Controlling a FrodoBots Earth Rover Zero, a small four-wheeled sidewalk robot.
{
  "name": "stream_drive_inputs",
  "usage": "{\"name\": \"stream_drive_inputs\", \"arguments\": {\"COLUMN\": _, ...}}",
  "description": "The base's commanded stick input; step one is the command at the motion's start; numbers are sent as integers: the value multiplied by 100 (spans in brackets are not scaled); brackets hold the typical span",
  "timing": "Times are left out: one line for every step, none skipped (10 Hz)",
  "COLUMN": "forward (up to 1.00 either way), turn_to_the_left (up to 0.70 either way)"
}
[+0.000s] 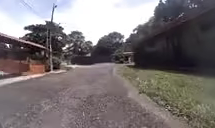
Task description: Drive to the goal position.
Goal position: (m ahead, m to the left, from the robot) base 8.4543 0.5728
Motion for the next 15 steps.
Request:
{"name": "stream_drive_inputs", "arguments": {"forward": 50, "turn_to_the_left": 14}}
{"name": "stream_drive_inputs", "arguments": {"forward": 50, "turn_to_the_left": 24}}
{"name": "stream_drive_inputs", "arguments": {"forward": 50, "turn_to_the_left": 34}}
{"name": "stream_drive_inputs", "arguments": {"forward": 50, "turn_to_the_left": 30}}
{"name": "stream_drive_inputs", "arguments": {"forward": 50, "turn_to_the_left": 0}}
{"name": "stream_drive_inputs", "arguments": {"forward": 50, "turn_to_the_left": 0}}
{"name": "stream_drive_inputs", "arguments": {"forward": 50, "turn_to_the_left": 0}}
{"name": "stream_drive_inputs", "arguments": {"forward": 50, "turn_to_the_left": 0}}
{"name": "stream_drive_inputs", "arguments": {"forward": 50, "turn_to_the_left": 0}}
{"name": "stream_drive_inputs", "arguments": {"forward": 50, "turn_to_the_left": 0}}
{"name": "stream_drive_inputs", "arguments": {"forward": 50, "turn_to_the_left": 0}}
{"name": "stream_drive_inputs", "arguments": {"forward": 50, "turn_to_the_left": 0}}
{"name": "stream_drive_inputs", "arguments": {"forward": 50, "turn_to_the_left": 0}}
{"name": "stream_drive_inputs", "arguments": {"forward": 50, "turn_to_the_left": 0}}
{"name": "stream_drive_inputs", "arguments": {"forward": 50, "turn_to_the_left": 0}}
